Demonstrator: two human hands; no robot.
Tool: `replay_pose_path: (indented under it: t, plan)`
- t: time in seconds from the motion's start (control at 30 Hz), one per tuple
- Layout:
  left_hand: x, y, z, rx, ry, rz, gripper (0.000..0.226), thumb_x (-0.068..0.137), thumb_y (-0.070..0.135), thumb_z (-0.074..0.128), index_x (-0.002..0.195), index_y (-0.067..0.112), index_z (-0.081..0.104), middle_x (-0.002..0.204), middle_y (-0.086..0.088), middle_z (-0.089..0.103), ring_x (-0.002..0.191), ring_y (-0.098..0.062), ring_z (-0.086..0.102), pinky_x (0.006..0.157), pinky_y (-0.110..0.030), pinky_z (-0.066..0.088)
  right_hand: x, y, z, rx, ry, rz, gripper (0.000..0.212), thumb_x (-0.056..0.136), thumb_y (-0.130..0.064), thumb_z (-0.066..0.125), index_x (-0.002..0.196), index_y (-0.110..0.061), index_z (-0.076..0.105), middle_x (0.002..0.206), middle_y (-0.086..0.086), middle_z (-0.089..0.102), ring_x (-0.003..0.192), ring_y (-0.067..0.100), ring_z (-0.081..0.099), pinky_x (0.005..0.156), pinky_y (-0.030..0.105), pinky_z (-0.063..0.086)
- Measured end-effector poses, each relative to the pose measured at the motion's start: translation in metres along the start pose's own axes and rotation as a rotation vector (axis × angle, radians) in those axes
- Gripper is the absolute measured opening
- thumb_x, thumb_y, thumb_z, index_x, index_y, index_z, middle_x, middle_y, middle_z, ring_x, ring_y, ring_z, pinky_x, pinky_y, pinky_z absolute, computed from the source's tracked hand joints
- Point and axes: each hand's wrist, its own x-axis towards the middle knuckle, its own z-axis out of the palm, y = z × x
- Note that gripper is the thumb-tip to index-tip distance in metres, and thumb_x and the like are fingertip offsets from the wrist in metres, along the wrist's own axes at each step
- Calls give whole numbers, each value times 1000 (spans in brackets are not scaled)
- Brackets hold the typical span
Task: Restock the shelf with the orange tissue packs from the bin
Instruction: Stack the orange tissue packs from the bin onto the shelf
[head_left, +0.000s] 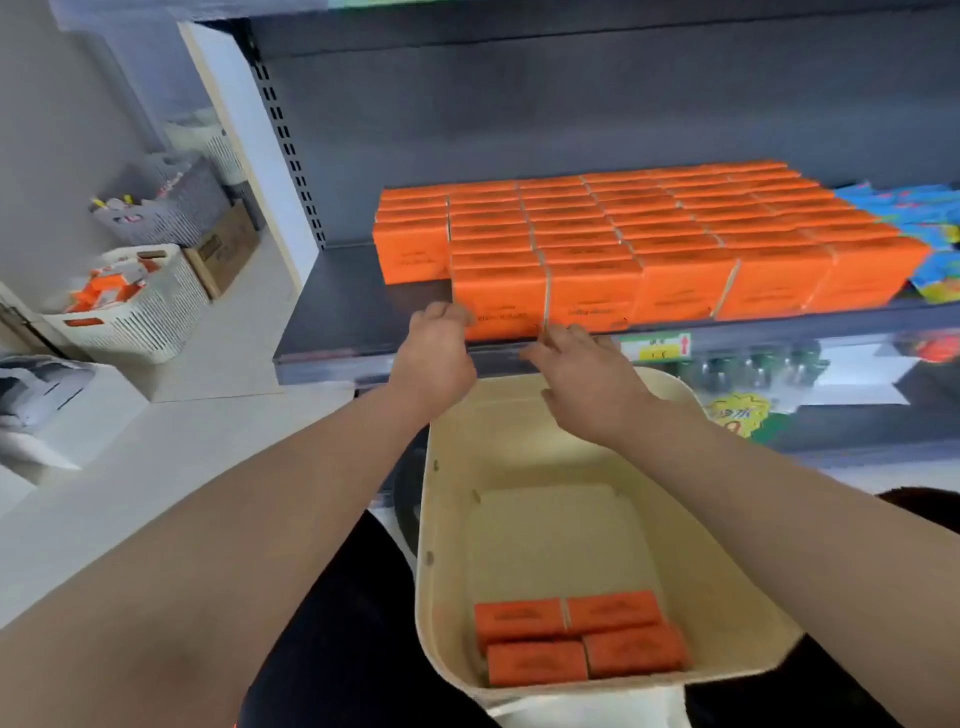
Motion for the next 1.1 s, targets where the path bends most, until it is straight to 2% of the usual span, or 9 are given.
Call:
replay_pose_path:
  t: [0.13,0.23,0.37,0.47,0.6,0.8,0.93,1.1]
  plan:
    - [-45,22,55,46,-127,9,46,82,4,52,126,18,52,131,-3,49,122,-24,44,102,-44,39,-68,7,40,28,-191,32,52,86,-12,54,136,-21,42,128,6,44,119,26,42,92,39,38]
    - [-81,37,98,35,-279,35,44,86,4,50,128,17,49,133,-3,46,122,-22,44,96,-36,42,-109,17,71,39,-308,71,49,86,-12,54,133,-21,42,126,5,44,119,27,43,88,37,39]
    - [-120,37,146,41,-474,30,42,88,3,50,129,12,48,133,-9,46,126,-25,40,103,-31,34,-144,28,108,102,-480,105,51,87,-11,55,135,-21,41,129,6,41,125,27,38,95,38,39]
    - [-144,28,170,84,-563,-25,41,90,8,50,131,13,47,134,-7,46,127,-23,39,106,-31,33,-152,28,124,171,-580,114,49,90,-19,57,137,-19,41,131,8,42,126,27,37,98,40,37]
    - [-162,27,186,145,-720,-36,37,93,19,53,129,13,49,131,-7,49,125,-23,41,103,-31,38,-151,27,134,179,-705,59,55,87,-33,65,136,-20,43,130,7,46,124,27,40,99,41,38]
    - [-165,36,196,200,-790,41,38,91,16,51,129,13,48,129,-8,48,123,-24,41,101,-36,41,-150,26,150,120,-882,-38,63,80,-38,73,134,-23,45,130,5,48,122,25,43,96,39,38]
    - [-163,31,197,223,-799,28,38,90,14,51,128,12,49,128,-9,49,121,-26,43,100,-37,42,-151,25,156,114,-965,-26,67,78,-36,74,136,-21,44,133,5,48,123,26,45,97,38,38]
    - [-161,27,198,217,-831,-32,38,91,17,51,128,11,48,129,-9,49,121,-26,43,100,-36,42,-153,24,164,164,-932,45,41,96,-19,45,137,-21,44,137,6,49,125,25,47,101,36,40]
